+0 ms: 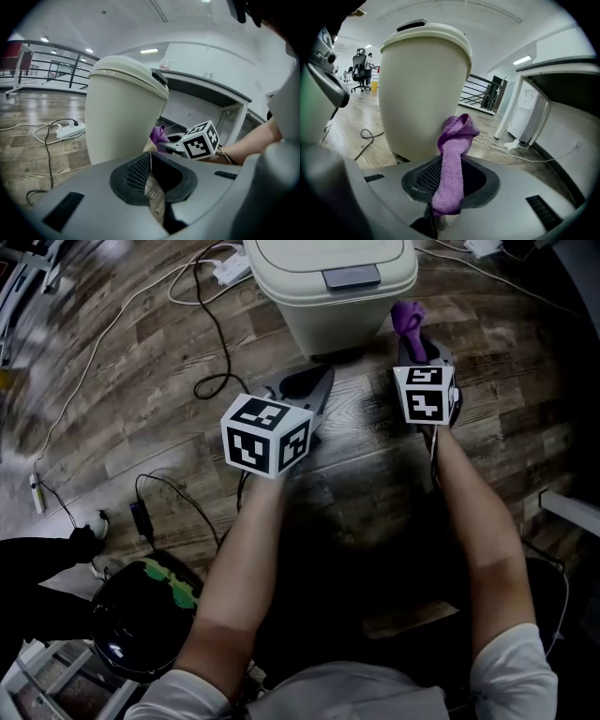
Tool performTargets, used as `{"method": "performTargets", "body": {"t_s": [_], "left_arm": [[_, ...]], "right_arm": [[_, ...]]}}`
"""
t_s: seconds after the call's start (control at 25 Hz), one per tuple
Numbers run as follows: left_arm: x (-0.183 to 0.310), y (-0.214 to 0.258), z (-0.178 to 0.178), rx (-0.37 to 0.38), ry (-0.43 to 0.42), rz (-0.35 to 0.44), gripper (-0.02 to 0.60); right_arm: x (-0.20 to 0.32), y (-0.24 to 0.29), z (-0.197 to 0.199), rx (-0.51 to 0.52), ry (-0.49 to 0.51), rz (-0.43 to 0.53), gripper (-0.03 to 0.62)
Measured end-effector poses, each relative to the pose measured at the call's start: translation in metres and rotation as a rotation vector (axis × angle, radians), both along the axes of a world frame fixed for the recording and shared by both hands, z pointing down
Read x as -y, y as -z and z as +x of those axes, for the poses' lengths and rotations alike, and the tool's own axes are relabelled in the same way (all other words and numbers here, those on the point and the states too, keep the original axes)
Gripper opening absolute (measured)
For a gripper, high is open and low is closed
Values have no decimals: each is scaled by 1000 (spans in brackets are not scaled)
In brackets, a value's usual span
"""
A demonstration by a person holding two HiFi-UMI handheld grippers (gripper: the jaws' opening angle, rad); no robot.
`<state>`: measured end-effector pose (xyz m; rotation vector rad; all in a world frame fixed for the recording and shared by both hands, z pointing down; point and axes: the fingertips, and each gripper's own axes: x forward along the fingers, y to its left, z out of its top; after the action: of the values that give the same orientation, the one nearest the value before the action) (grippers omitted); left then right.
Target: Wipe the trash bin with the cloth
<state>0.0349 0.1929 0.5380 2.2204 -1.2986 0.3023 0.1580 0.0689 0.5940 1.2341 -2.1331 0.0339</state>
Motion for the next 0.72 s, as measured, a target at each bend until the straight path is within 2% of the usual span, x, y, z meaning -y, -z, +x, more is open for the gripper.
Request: {"method": "performTargets", "body": {"t_s": [0.12,0.44,0.72], "left_arm": [[-1,0,-1,-7,9,-7,9],[-8,4,-4,-4,10,-12,9],[-19,14,-17,11,34,-3,9]], "right_arm": [[-12,-8,-30,32,31,2,92],[-56,-39,-88,-51,209,-4,92],[-73,-49,-123,-61,272,-23,92]]}}
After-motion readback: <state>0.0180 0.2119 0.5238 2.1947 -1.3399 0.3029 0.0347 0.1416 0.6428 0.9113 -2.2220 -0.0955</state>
